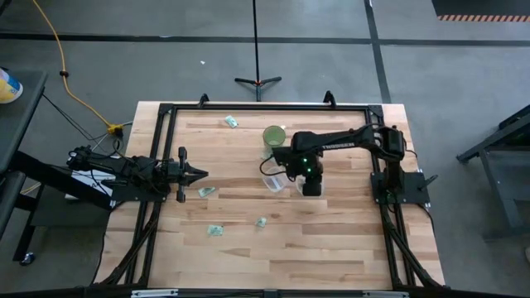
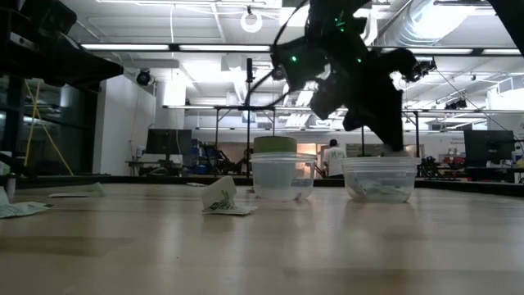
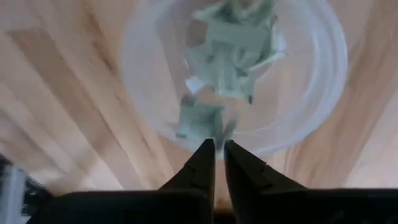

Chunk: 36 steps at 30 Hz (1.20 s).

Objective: Pick and place items into bin
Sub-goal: Put the stevia packet into the right transparent bin, then put the stevia packet into the left transparent bin

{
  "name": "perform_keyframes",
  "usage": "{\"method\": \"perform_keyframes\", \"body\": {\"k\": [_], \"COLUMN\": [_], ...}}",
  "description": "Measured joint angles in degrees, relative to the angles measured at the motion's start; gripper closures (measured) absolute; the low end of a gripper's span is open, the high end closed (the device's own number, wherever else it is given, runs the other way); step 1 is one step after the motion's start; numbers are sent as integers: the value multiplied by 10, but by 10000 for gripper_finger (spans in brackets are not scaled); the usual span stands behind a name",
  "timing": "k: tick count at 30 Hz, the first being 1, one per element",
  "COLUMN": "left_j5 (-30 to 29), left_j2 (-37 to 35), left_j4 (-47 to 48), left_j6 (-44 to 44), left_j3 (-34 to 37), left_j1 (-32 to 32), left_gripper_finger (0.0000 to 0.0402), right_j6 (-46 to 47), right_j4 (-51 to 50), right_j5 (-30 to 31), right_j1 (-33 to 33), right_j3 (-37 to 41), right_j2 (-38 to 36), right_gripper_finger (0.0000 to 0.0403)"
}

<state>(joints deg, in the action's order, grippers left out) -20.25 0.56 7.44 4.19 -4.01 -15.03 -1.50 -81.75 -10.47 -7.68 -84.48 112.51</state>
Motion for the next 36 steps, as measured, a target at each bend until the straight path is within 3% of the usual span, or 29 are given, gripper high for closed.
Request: {"method": "perform_keyframes", "body": {"k": [9, 15, 21, 29, 36], "left_j5": [-1, -1, 0, 0, 0], "left_j2": [0, 0, 0, 0, 0], "left_j4": [0, 2, 2, 2, 1], "left_j6": [0, 0, 0, 0, 0], "left_j3": [0, 0, 0, 0, 0], "left_j1": [0, 0, 0, 0, 0], "left_gripper_finger": [341, 341, 341, 341, 341], "right_j6": [-10, -53, -31, 67, 100], "right_j4": [53, 255, 584, 944, 1006], "right_j5": [8, -32, -41, 34, 132], "right_j1": [0, 0, 0, 8, 28], "right_j3": [-1, 47, 295, 629, 775], "right_j2": [-13, -110, -311, -603, -800], "right_gripper_finger": [295, 280, 286, 297, 298]}}
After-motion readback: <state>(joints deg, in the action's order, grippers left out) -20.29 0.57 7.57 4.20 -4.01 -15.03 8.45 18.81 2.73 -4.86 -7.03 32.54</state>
